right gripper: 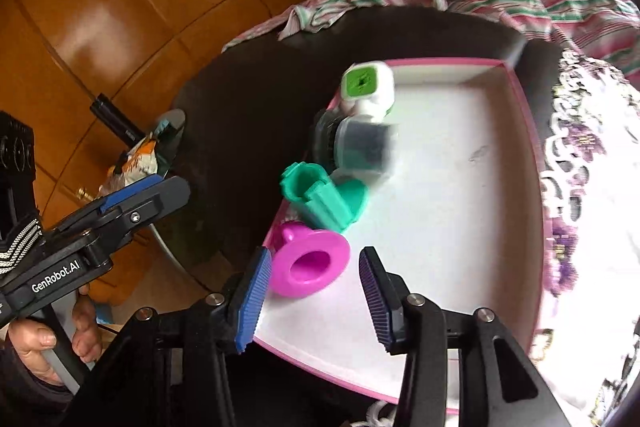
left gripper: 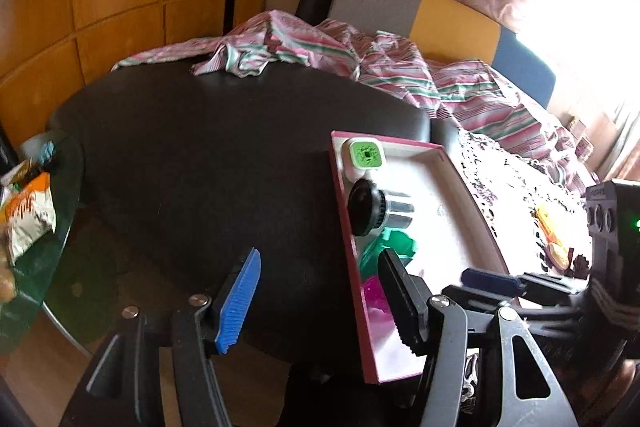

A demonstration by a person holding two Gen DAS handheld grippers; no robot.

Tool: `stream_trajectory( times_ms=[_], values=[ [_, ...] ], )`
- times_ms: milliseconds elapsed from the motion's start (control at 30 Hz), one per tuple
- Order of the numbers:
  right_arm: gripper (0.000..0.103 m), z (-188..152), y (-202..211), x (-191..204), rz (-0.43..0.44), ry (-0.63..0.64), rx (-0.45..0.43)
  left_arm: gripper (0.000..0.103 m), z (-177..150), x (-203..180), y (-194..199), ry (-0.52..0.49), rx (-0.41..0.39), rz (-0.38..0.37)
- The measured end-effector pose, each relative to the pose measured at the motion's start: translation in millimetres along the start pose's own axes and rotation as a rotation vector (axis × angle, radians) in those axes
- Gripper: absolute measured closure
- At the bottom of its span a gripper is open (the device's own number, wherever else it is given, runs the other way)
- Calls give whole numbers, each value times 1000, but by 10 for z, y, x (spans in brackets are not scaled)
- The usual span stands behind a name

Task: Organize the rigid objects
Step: 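Carry the magenta toy into the tray beside the green toy and open the right tool, then move both tools back over the remaining toys on the tablecloth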

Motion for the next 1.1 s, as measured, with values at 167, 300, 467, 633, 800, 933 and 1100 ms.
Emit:
stream_trajectory(
  times_ms=[167, 300, 467, 633, 800, 933, 1100],
  values=[
    [57, 31, 367, -312, -65, -43, -57, 41, 59, -182, 23, -48, -12, -30],
    [57, 25, 657, -699, -133, -108, -90, 41, 96, -383, 13, -84, -6, -69],
    [57, -6, 1007, -1231, -233, -215, -135, 41, 128, -676, 1, -142, 1, -122],
    [57, -104, 1527, -1916, -351, -352, -213, 40, 172, -1022, -18, -200, 6, -177],
    [57, -322, 2104, -2641, -485, -560, -355, 35, 183, -1388, -72, -266, 25, -239],
    [57, -720, 2454, -3268, -556, -825, -473, 31, 175, -1750, -130, -329, 49, -295],
    [56, -1007, 2733, -3588, -521, -1062, -579, 23, 169, -2369, -241, -476, 73, -386]
  ],
)
Point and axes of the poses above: each gripper's, at about its wrist camera, not at the fingertips, and y roughly against the way its jaws point, x to its left, z to its top, the point moved 4 cm from there along -y, roughly the way its jaws point, and after that the axes turned 6 degrees about -y, right-handed, at the moved point
